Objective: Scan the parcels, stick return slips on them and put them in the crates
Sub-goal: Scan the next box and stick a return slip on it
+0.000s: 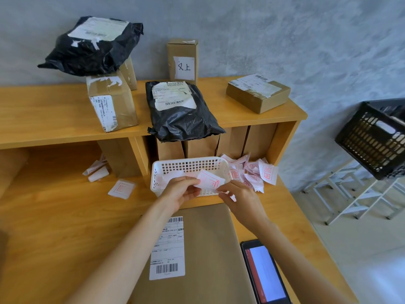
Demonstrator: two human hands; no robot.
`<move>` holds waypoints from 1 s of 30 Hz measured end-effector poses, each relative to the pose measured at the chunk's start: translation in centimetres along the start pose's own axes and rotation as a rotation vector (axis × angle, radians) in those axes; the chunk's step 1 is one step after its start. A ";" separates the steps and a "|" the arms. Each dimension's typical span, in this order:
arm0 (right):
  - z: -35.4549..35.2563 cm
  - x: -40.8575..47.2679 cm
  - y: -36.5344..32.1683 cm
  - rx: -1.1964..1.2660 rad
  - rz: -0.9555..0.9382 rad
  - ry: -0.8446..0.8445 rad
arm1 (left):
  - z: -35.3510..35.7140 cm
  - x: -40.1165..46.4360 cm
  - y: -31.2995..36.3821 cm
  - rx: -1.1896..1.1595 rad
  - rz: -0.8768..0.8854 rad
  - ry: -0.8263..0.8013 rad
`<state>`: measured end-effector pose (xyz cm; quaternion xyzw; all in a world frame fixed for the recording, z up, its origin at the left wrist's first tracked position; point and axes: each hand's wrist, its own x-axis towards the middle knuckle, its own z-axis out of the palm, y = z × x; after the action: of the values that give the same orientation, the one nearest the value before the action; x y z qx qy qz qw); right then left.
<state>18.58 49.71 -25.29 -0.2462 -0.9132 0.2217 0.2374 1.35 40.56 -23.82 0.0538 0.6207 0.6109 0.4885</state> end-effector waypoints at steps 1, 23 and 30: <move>-0.1 0.0 -0.1 0.073 0.071 -0.008 | 0.0 -0.2 -0.1 -0.015 0.012 0.008; -0.2 -0.2 -2.1 0.691 0.682 -0.183 | -1.6 -4.4 -4.6 0.117 0.179 0.138; 0.6 -1.7 -1.4 0.552 0.670 -0.293 | -2.1 -5.6 -5.7 0.241 0.153 0.106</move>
<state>19.07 47.54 -25.56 -0.4214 -0.7140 0.5537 0.0778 5.84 33.99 -25.85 0.1267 0.7084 0.5694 0.3972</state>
